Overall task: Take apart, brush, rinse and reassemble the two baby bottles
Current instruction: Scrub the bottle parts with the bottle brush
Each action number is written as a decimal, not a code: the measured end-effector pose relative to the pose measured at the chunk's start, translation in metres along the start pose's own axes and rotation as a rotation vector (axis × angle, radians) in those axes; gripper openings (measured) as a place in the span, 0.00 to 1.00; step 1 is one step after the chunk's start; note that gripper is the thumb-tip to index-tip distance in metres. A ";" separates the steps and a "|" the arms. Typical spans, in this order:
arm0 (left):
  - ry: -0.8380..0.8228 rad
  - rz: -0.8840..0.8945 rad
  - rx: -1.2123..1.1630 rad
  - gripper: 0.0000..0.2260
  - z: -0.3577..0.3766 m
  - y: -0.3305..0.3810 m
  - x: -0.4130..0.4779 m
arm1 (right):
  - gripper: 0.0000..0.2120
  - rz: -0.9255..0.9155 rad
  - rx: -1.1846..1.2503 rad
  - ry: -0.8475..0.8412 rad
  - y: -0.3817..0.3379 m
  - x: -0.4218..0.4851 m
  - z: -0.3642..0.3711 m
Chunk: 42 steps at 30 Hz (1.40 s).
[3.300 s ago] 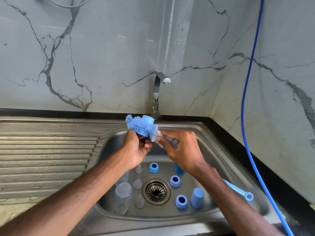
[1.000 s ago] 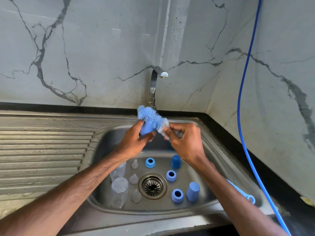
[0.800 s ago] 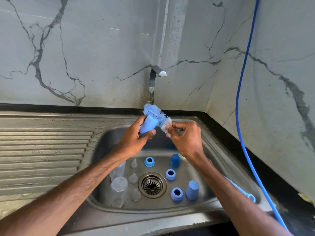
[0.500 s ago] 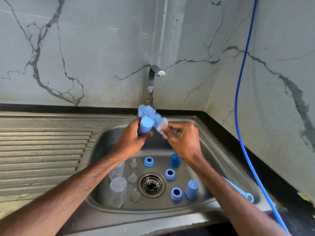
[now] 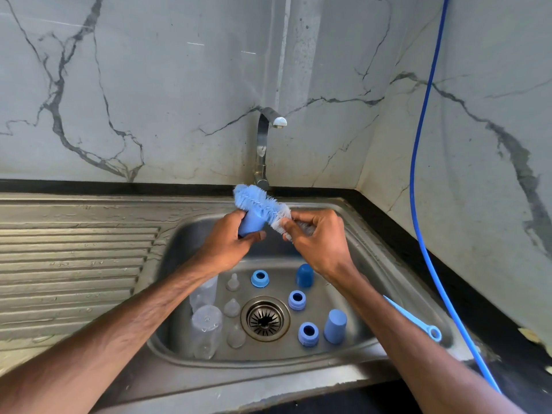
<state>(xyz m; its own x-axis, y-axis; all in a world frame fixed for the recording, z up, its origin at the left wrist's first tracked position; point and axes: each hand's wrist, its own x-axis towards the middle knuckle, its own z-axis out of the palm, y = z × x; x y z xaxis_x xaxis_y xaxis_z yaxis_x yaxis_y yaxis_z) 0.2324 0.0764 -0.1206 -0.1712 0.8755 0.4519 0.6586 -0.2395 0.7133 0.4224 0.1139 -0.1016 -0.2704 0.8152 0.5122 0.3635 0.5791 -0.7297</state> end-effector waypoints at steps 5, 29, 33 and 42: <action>-0.049 -0.015 -0.079 0.18 0.002 0.003 0.001 | 0.05 0.056 -0.094 0.048 0.014 0.010 -0.002; -0.544 0.018 0.240 0.22 0.133 0.021 0.014 | 0.17 0.265 -0.316 0.060 0.072 0.030 -0.049; -0.652 0.025 0.342 0.22 0.171 0.010 0.021 | 0.12 0.257 -0.285 0.047 0.072 0.031 -0.051; -0.760 0.060 0.532 0.24 0.194 -0.007 0.028 | 0.07 0.265 -0.308 0.022 0.074 0.034 -0.049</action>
<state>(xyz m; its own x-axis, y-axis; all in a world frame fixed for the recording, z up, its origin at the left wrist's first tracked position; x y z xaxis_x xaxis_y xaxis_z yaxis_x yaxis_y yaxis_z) 0.3647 0.1846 -0.2170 0.2768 0.9526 -0.1264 0.9323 -0.2343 0.2756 0.4835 0.1853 -0.1164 -0.1134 0.9346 0.3370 0.6691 0.3226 -0.6695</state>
